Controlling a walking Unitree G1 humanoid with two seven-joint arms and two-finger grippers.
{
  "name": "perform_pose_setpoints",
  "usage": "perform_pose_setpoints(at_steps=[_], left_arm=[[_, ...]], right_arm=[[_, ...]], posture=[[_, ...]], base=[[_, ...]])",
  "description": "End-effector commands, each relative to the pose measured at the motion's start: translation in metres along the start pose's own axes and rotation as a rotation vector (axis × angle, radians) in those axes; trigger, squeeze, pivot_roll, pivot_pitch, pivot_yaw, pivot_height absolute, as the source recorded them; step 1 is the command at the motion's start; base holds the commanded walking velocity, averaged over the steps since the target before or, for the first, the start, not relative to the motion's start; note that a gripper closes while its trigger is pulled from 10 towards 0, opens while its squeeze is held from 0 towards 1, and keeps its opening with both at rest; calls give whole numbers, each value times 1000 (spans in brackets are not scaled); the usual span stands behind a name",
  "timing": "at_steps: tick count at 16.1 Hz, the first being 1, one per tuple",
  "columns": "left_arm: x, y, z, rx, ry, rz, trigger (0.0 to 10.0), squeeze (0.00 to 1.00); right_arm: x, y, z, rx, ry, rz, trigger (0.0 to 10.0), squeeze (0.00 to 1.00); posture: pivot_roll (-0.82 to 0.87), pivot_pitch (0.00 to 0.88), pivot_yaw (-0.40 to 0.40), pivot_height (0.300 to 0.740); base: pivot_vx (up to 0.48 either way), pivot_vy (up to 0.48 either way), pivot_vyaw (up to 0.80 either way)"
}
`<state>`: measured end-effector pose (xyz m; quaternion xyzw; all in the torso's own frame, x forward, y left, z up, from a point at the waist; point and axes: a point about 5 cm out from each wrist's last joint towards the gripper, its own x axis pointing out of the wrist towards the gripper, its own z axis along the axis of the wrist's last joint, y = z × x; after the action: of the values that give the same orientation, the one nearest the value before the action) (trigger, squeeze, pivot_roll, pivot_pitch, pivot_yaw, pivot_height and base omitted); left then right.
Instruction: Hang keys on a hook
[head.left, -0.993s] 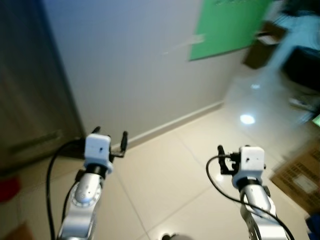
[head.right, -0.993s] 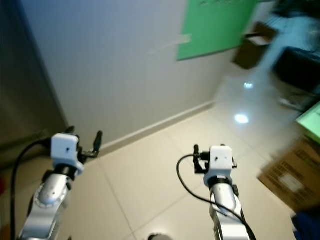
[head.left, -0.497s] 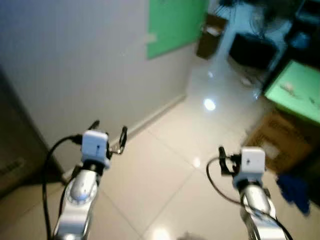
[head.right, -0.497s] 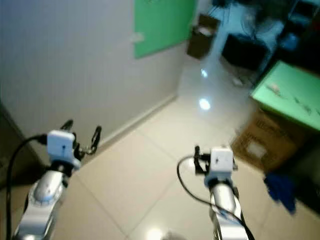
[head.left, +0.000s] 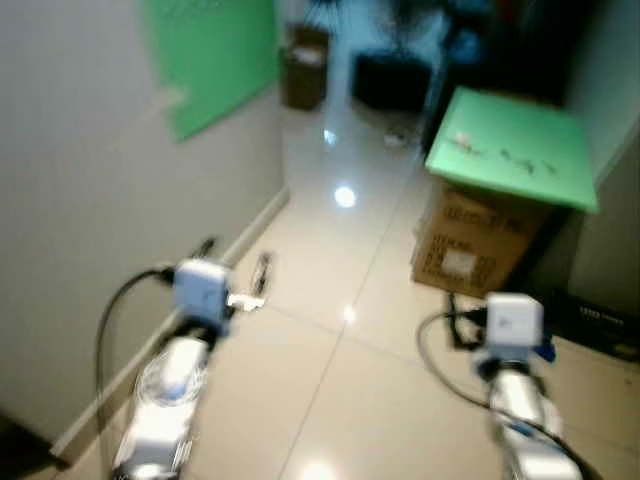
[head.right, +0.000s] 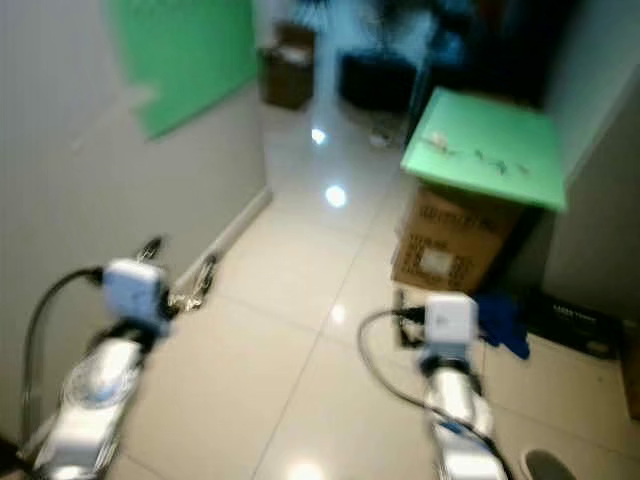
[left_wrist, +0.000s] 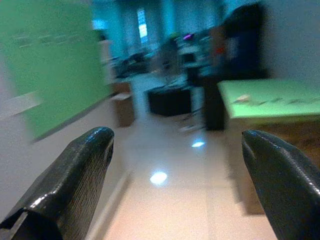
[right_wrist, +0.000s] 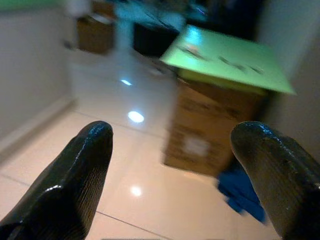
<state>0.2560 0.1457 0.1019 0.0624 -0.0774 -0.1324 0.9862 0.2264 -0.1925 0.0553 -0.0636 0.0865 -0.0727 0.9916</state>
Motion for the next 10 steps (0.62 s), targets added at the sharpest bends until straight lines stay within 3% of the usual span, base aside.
perform_pose_setpoints(at_steps=[1,10], left_arm=[[-3,5,-2,14,12,4,10000,0],[-11,5,-15,4,66,23,10000,0]], right_arm=[[4,4,9,9,-38,9,10000,0],[5,2,9,4,-47,-5,10000,0]], posture=[[-106,0,-4,740],[-105,0,-10,740]], base=[[472,0,-800],[472,0,-800]])
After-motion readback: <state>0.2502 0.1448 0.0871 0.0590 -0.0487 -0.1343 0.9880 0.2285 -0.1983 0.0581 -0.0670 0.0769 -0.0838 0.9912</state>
